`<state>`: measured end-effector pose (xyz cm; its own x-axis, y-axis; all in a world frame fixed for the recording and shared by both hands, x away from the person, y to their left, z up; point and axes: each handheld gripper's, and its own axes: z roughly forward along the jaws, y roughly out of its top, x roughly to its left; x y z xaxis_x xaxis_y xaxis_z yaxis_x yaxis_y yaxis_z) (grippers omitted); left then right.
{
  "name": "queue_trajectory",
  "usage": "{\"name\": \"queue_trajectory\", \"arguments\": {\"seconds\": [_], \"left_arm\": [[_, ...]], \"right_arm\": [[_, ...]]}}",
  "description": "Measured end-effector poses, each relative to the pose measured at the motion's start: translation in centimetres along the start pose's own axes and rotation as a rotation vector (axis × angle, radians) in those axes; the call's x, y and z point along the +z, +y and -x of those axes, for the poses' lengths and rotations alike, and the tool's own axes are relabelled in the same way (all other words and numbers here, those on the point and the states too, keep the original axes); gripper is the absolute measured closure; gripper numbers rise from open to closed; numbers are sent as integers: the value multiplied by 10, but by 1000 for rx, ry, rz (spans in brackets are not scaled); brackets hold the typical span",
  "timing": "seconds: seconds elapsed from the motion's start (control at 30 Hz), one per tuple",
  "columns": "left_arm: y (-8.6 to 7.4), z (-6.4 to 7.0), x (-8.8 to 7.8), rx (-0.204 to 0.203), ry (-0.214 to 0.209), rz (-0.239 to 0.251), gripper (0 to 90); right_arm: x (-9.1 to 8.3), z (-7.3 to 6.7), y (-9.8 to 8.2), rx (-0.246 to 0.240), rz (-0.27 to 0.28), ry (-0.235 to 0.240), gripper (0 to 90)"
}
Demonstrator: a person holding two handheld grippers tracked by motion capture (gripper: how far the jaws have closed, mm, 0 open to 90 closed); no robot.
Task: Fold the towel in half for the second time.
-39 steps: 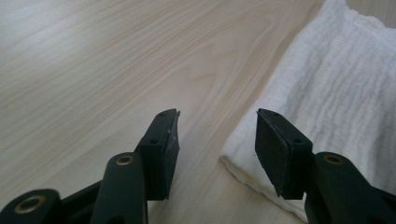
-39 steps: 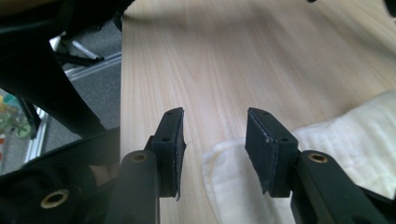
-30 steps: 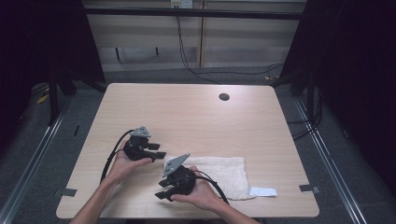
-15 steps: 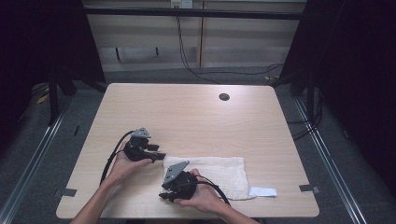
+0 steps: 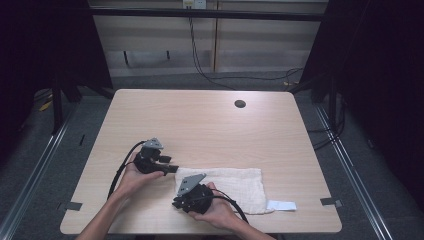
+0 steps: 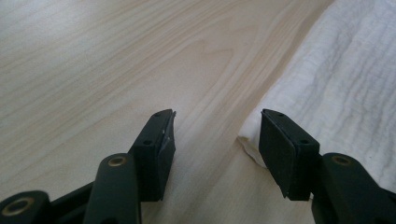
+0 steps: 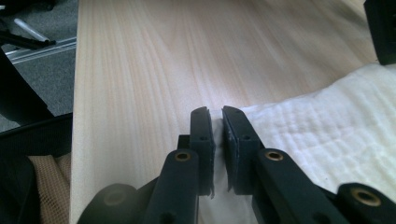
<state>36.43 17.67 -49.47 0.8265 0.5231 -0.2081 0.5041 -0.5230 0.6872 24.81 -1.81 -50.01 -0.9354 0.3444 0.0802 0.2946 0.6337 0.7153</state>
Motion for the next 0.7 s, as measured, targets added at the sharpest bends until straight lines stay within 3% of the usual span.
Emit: {"name": "queue_trajectory", "arguments": {"seconds": [0.3,0.47,0.57,0.7], "left_arm": [[2,7,10,39,-29,-20,478],[3,15,12,80,-55,-35,590],[4,23,14,123,-62,-58,725],[4,26,15,131,-59,-62,827]], "right_arm": [[0,3,0,14,3,19,831],[0,4,-1,28,9,25,831],[0,4,-1,32,5,21,832],[0,3,0,26,3,15,834]]}}
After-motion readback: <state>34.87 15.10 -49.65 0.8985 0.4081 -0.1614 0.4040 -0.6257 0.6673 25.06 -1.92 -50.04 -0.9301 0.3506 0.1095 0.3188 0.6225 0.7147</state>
